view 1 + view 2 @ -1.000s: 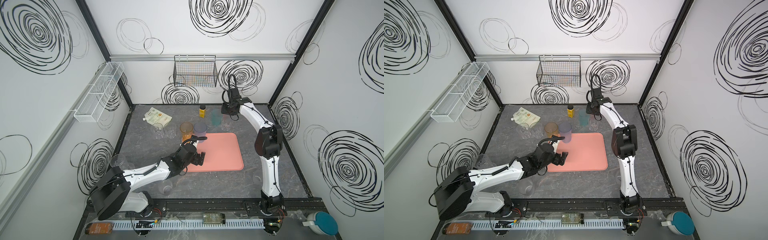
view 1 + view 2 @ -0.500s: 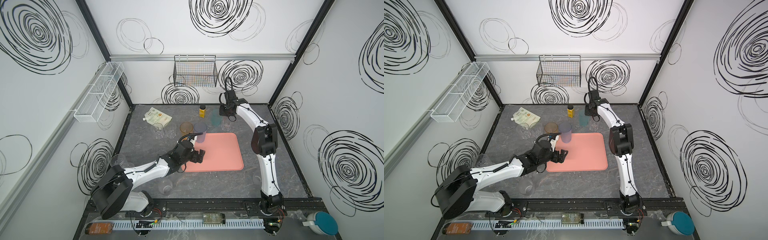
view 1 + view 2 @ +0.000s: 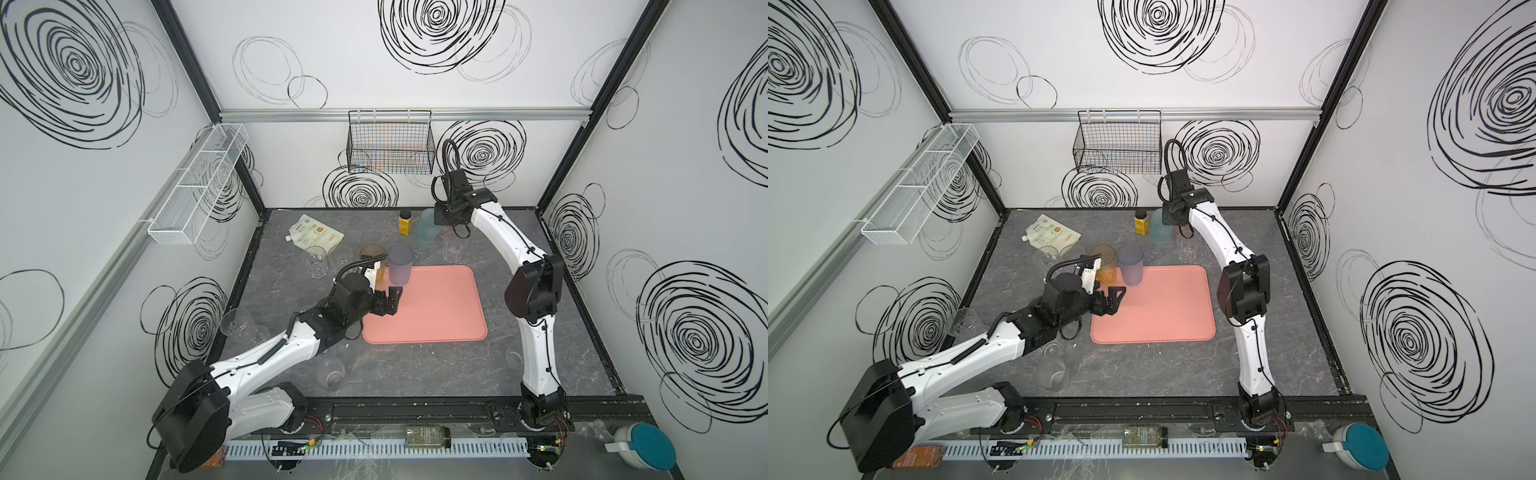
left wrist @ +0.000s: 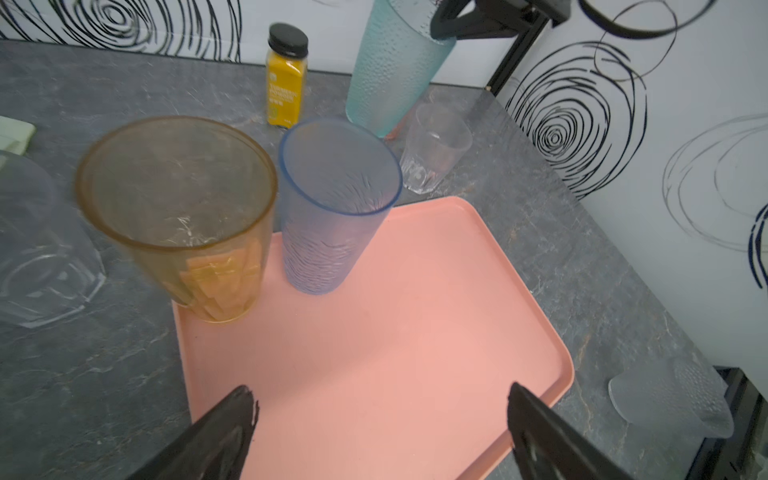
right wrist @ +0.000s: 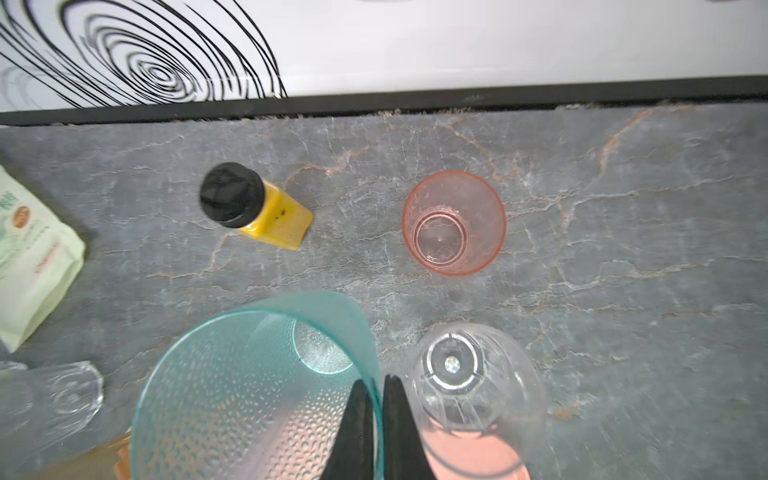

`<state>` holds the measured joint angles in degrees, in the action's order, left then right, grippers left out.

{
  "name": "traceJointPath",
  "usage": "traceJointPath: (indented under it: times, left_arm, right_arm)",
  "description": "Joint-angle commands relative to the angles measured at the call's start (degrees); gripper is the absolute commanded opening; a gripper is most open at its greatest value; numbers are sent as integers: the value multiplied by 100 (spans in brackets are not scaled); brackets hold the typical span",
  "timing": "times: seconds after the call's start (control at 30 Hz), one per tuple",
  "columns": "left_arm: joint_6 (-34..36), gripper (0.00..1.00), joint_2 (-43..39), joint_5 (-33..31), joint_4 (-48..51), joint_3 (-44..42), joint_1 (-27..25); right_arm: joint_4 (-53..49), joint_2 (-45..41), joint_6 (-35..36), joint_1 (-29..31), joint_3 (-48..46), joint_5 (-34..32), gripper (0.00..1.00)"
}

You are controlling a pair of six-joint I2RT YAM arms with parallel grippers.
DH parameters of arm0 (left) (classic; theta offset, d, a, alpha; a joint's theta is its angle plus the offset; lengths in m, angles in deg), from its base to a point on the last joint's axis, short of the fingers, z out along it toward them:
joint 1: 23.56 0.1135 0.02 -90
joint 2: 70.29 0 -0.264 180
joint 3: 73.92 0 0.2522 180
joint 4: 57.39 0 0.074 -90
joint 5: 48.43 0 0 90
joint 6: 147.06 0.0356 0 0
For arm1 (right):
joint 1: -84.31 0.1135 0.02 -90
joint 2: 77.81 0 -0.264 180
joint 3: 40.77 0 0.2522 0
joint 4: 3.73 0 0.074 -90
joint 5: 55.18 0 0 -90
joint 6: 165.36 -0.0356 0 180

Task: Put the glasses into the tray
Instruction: 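Grasp the teal dotted cup with the right gripper and lift it, then set the teal cup on the tray beside the blue cup with the right gripper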

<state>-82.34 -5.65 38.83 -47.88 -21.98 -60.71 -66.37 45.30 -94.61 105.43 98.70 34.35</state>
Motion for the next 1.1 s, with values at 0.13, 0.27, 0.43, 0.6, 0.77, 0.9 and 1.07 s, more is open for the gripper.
traceJointPath:
  times: [0.13, 0.27, 0.43, 0.6, 0.77, 0.9, 1.07]
  left_arm:
    - [433, 97, -793, -81, 495, 75, 603]
    - [671, 97, -1039, -159, 840, 97, 631]
    - [457, 99, -1244, 17, 611, -251, 549]
    - [230, 100, -949, 19, 123, -540, 122]
    - [216, 100, -410, -210, -260, -559, -355]
    - [207, 100, -63, -278, -441, -558, -529]
    - [258, 100, 43, -338, -503, -594, -548]
  right_arm:
    - [-293, -1667, -18, 551, -1528, -615, 0]
    - [-243, -2348, -18, 777, -2577, -749, 0]
    - [-6, -2868, -34, 921, -3620, -616, 0]
    - [126, -2679, -269, 964, -3996, -506, 0]
    - [579, -2425, -297, 956, -4194, -431, 0]
    - [861, -2192, -351, 946, -4172, -406, 0]
    - [1083, -1902, -364, 931, -4110, -374, 0]
